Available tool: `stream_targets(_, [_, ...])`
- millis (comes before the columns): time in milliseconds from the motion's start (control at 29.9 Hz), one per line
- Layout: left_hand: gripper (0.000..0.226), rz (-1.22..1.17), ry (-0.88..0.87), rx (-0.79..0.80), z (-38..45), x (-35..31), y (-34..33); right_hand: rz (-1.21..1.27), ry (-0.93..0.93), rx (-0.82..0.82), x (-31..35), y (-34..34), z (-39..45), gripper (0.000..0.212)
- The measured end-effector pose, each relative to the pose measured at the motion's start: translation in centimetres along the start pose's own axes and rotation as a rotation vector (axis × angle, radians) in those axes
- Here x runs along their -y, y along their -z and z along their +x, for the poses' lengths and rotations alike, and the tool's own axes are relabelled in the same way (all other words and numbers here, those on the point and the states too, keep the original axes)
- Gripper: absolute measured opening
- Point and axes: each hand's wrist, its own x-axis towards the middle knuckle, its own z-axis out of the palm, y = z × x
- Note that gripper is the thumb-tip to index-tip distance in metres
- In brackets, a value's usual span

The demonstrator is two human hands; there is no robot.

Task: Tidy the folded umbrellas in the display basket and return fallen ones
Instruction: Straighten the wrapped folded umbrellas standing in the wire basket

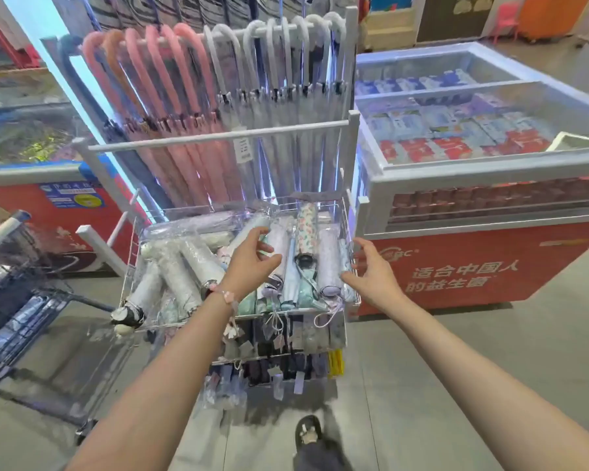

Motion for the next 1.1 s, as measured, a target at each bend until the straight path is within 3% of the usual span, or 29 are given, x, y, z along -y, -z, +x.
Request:
stream_targets(301, [0.064,0.155,0.065,0.192,9.6,0.7,-4.3,-0.159,-0.127,0.071,-1.9,-3.8,7.3,0.085])
stream_targets(468, [0.069,0.246,0.090,0.173,12.9,1.8,-7.8,-0.258,-0.192,0.067,-2.9,-5.2,9.3,0.085])
stream_targets(735, [0.053,0.571,0.195,0.151,15.8,2.4,-11.5,-0.301,-0.242,0.134,-4.9,-5.1,10.7,0.078])
stream_targets(1102, [0.080,0.600,0.236,0.194,18.2,3.0,-12.5,-0.432,-0.252,0.231,-4.6,-5.0,13.1,0.092])
